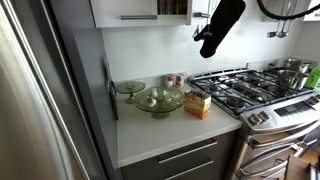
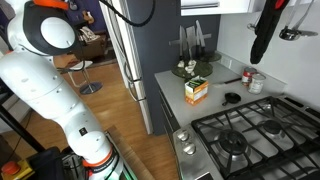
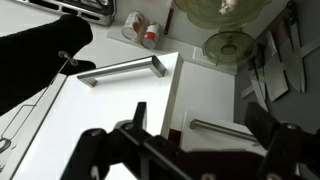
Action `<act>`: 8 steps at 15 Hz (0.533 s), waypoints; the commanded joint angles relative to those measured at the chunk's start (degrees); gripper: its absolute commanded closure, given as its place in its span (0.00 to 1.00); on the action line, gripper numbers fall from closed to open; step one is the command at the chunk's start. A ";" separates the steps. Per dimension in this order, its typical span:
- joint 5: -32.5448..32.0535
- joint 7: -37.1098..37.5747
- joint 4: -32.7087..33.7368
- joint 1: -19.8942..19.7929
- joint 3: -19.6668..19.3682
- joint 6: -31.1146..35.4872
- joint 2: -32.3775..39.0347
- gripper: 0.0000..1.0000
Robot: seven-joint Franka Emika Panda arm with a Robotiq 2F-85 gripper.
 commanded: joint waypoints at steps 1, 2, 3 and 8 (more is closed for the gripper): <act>-5.65 6.94 2.59 1.77 0.78 -1.80 3.91 0.00; -7.19 8.19 2.77 2.22 0.71 -2.11 4.57 0.00; -8.75 9.10 2.29 0.58 2.01 -1.63 4.70 0.00; -16.35 12.81 3.38 1.12 2.32 -2.96 7.28 0.00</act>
